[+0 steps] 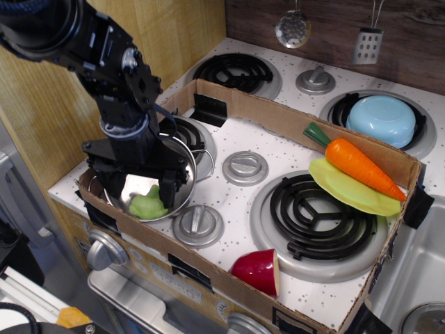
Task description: Take broccoli out of pan
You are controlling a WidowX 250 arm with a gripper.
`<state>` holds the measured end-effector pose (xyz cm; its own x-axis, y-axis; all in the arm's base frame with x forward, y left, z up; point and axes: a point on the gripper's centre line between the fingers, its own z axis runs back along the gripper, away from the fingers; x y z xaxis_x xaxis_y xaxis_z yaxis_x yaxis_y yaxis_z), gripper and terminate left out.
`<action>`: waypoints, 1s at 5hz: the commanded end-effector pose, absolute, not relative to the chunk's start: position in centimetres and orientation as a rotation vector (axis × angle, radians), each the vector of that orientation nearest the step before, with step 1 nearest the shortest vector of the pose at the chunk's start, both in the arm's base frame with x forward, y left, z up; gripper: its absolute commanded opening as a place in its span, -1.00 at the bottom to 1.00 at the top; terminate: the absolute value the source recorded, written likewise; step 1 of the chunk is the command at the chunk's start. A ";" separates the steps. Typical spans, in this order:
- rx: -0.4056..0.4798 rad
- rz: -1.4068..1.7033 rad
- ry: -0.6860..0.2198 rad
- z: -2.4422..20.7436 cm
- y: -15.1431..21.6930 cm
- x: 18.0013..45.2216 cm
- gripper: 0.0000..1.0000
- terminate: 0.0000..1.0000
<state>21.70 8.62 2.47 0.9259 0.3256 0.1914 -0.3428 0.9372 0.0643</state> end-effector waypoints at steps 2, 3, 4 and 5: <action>0.028 0.344 -0.192 0.8 8.7 21.6 1.00 -1.00; 0.030 0.322 -0.167 1.3 8.9 21.8 -1.00 -1.00; 0.058 0.304 -0.156 2.7 8.9 22.0 -1.00 -1.00; 0.105 0.224 -0.114 5.4 9.4 22.8 -1.00 -1.00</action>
<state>22.36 9.13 4.50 0.9747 0.2082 0.0814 -0.2152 0.9725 0.0895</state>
